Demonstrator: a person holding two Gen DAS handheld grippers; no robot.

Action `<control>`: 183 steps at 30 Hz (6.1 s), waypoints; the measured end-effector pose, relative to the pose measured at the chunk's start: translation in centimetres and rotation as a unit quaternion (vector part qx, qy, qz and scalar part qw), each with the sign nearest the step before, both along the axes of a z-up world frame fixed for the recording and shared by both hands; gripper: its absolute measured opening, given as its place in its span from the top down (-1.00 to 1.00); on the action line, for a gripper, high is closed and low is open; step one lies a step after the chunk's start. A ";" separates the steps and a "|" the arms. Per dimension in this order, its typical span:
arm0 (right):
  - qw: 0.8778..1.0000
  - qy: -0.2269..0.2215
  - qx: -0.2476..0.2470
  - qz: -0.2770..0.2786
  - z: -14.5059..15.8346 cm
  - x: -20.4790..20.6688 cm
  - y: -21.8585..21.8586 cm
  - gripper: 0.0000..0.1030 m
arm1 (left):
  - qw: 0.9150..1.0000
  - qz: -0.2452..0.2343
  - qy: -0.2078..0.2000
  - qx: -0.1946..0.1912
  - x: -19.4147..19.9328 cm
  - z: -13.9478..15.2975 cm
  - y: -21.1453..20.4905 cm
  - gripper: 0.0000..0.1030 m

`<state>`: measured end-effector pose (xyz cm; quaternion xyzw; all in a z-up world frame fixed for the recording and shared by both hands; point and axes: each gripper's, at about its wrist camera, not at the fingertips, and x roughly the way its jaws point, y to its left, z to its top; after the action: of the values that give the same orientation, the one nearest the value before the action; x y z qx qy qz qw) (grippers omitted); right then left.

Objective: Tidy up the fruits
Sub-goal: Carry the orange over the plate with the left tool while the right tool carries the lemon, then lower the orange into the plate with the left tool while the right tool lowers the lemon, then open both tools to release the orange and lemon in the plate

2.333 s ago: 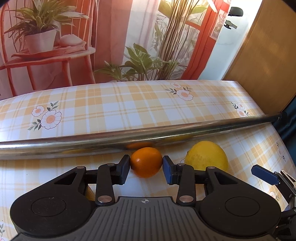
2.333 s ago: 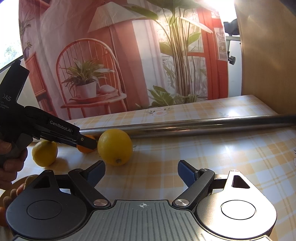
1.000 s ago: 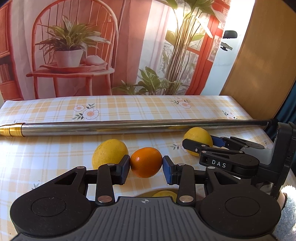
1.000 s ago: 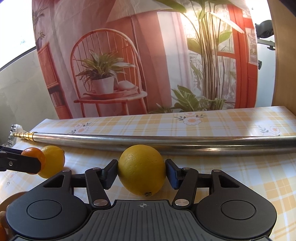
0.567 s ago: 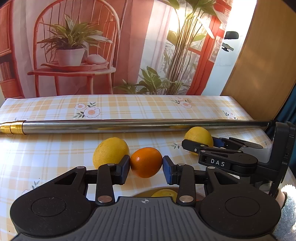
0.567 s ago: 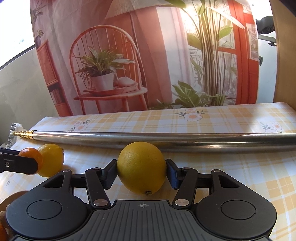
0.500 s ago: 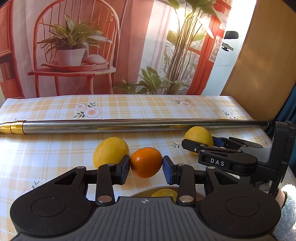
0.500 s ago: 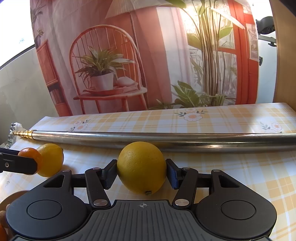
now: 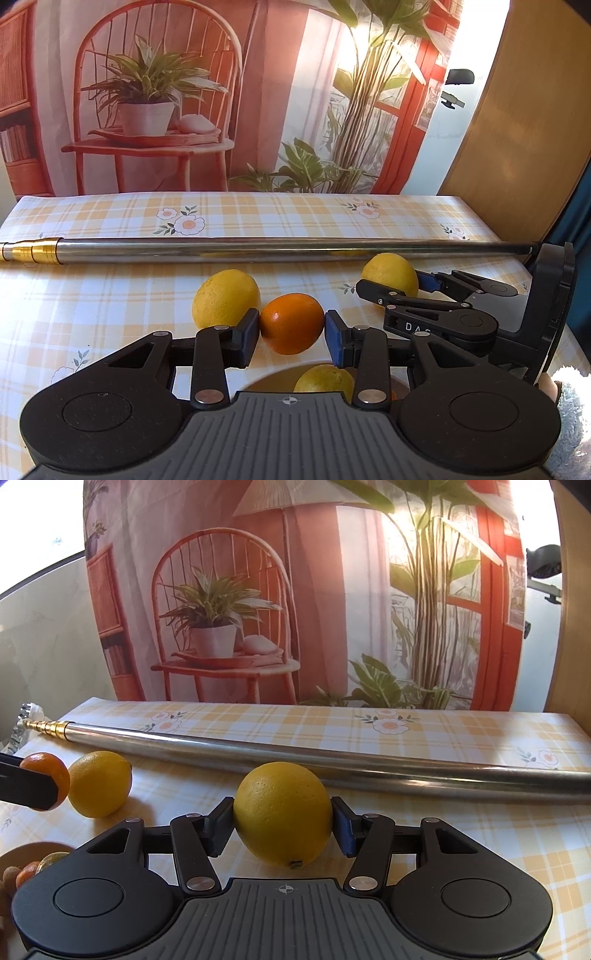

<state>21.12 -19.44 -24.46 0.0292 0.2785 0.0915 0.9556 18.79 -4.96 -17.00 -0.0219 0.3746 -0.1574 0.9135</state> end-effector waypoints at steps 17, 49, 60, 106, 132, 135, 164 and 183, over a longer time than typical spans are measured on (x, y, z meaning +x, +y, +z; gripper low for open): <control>1.000 0.011 0.000 -0.024 1.5 -2.8 0.1 0.01 | 1.000 -0.003 0.011 -0.027 -4.7 -0.5 2.6 0.22; 0.998 -0.028 0.032 0.047 6.9 -17.7 6.7 0.01 | 0.999 0.002 -0.011 -0.039 -13.1 0.1 5.5 0.22; 0.998 -0.029 0.037 0.052 6.7 -20.4 6.6 0.01 | 1.000 -0.017 0.003 -0.021 -15.2 -1.0 4.8 0.22; 0.998 -0.013 0.033 0.043 5.5 -18.9 6.3 0.01 | 0.998 -0.045 0.027 0.040 -13.4 -3.7 3.1 0.21; 0.993 0.036 -0.001 0.108 4.3 -19.4 10.3 0.01 | 0.998 0.052 -0.025 -0.001 -14.7 -1.4 6.6 0.21; 0.993 0.041 0.002 0.110 4.1 -19.4 10.3 0.01 | 0.998 0.058 -0.020 -0.003 -14.6 -1.5 6.9 0.21; 0.989 0.087 -0.007 0.118 2.4 -18.9 10.8 0.00 | 0.999 0.052 -0.013 -0.006 -14.8 -1.8 6.7 0.21; 0.996 -0.005 -0.031 0.083 4.8 -20.2 10.2 -0.21 | 0.998 0.055 -0.015 -0.001 -14.8 -1.7 6.6 0.21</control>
<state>0.97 -9.25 -19.62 -0.0244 0.2777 0.1617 0.9467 4.01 1.68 -18.69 -0.0408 0.3593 -0.1079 0.9261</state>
